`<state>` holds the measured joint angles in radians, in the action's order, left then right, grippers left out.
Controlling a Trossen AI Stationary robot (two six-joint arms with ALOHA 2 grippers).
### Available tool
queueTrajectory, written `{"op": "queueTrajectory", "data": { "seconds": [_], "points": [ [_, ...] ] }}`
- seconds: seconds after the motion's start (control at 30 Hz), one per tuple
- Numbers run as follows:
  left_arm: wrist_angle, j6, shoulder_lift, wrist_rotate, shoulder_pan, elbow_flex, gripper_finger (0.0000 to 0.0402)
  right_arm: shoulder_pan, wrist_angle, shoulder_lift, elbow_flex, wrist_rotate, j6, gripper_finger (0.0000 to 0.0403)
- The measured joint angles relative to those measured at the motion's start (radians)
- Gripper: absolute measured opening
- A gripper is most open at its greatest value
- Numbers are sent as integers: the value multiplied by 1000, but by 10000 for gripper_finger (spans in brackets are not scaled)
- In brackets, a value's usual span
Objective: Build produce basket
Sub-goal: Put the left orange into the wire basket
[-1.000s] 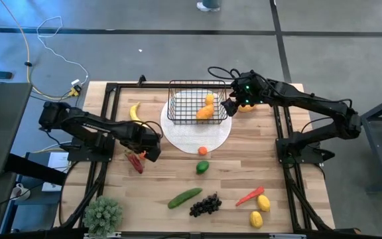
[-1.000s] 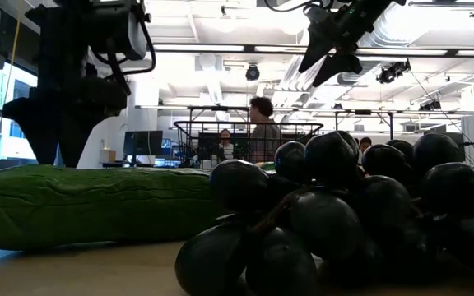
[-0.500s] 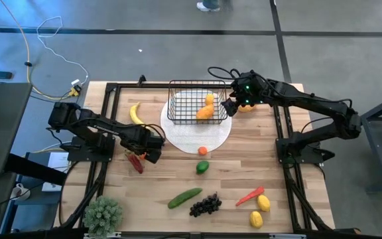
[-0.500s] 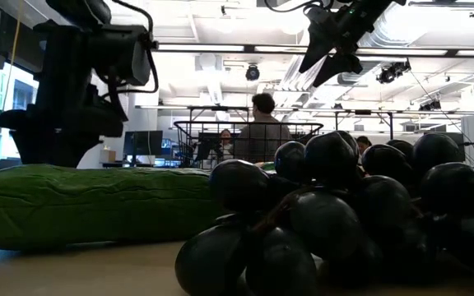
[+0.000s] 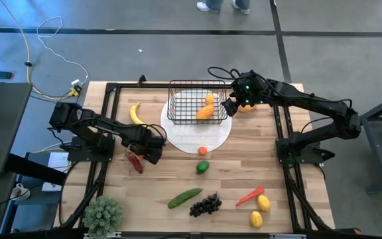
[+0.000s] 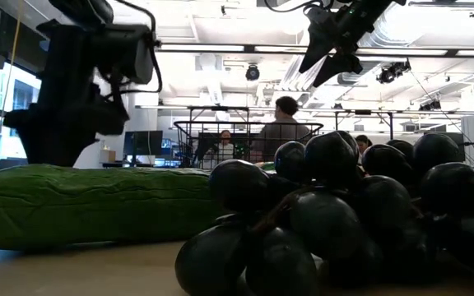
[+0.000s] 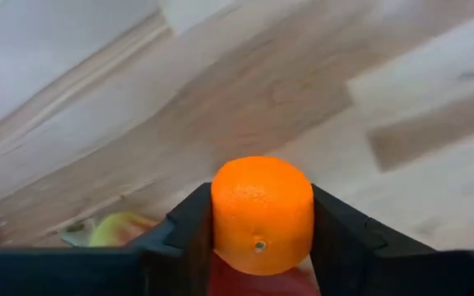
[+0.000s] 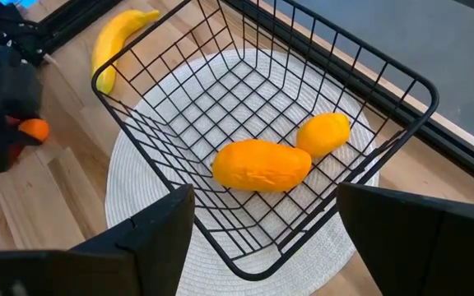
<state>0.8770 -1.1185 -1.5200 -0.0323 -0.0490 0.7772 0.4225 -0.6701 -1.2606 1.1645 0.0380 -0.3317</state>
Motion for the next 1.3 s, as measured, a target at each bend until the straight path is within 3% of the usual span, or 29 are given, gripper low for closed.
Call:
{"op": "queueTrajectory", "data": {
  "seconds": [0.47, 0.87, 1.3],
  "points": [
    [-9, 142, 81, 87, -50, 217, 146, 0, 1, 0, 0, 4, -3, 277],
    [-19, 472, 87, 132, -235, 442, 147, 3, 1, 0, 0, 69, -64, 277],
    [-277, 790, 50, 59, -457, 465, 146, 3, 1, 0, 0, 188, -175, 277]
  ]
}}
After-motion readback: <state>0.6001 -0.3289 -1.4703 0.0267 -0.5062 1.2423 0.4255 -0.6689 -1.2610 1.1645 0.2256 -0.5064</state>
